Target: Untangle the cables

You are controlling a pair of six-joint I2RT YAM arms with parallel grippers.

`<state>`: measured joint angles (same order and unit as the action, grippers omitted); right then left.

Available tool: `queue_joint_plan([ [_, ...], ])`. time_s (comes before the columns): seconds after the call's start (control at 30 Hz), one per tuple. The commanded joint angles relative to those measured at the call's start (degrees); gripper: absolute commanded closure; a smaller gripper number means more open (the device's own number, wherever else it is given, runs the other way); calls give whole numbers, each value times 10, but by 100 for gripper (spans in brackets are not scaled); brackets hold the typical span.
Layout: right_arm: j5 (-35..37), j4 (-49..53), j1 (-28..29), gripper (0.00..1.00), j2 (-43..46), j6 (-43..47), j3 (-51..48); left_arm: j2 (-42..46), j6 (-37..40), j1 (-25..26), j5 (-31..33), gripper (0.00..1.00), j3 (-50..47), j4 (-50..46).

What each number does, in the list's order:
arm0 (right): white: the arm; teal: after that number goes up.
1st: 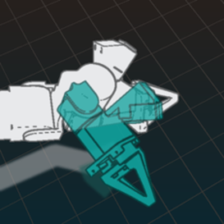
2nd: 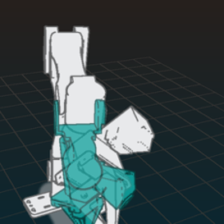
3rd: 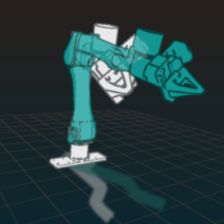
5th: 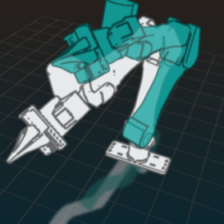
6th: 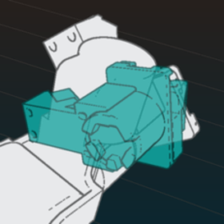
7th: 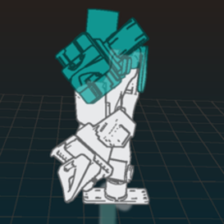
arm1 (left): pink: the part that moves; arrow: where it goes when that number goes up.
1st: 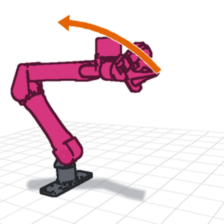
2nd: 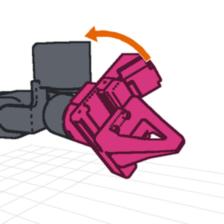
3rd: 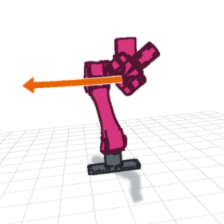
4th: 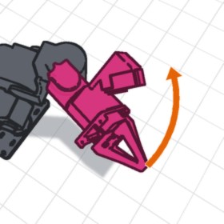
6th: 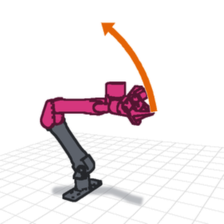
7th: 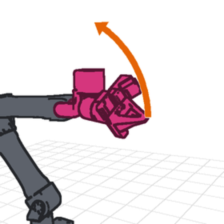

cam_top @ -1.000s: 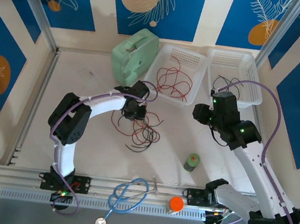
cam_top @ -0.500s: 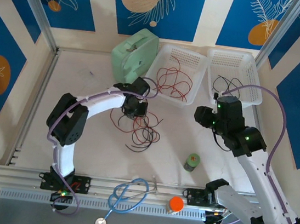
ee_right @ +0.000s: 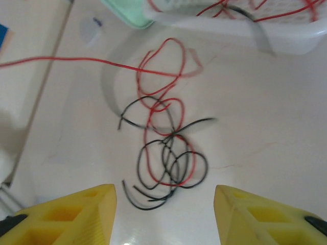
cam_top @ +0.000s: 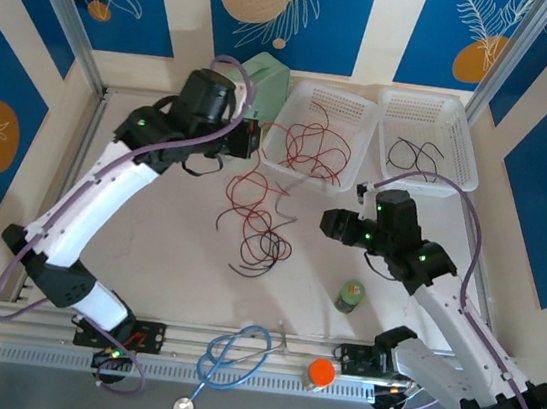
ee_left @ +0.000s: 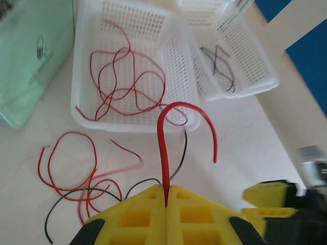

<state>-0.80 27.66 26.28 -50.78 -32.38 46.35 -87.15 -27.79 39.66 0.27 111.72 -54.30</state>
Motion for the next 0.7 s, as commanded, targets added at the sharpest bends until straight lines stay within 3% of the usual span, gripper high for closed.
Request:
queue_joint_plan([
  [0.0,-46,-83,12,46,10,-23,-11,-8,25,7,-7,100,71,-72],
  [0.13,-44,-83,22,46,5,-20,-4,-30,35,13,-9,100,158,-111],
  [0.37,-3,-82,39,45,15,-23,0,-66,50,13,-33,100,256,-81],
  [0.67,34,-55,41,45,51,-45,-12,-113,80,13,-49,100,299,69],
])
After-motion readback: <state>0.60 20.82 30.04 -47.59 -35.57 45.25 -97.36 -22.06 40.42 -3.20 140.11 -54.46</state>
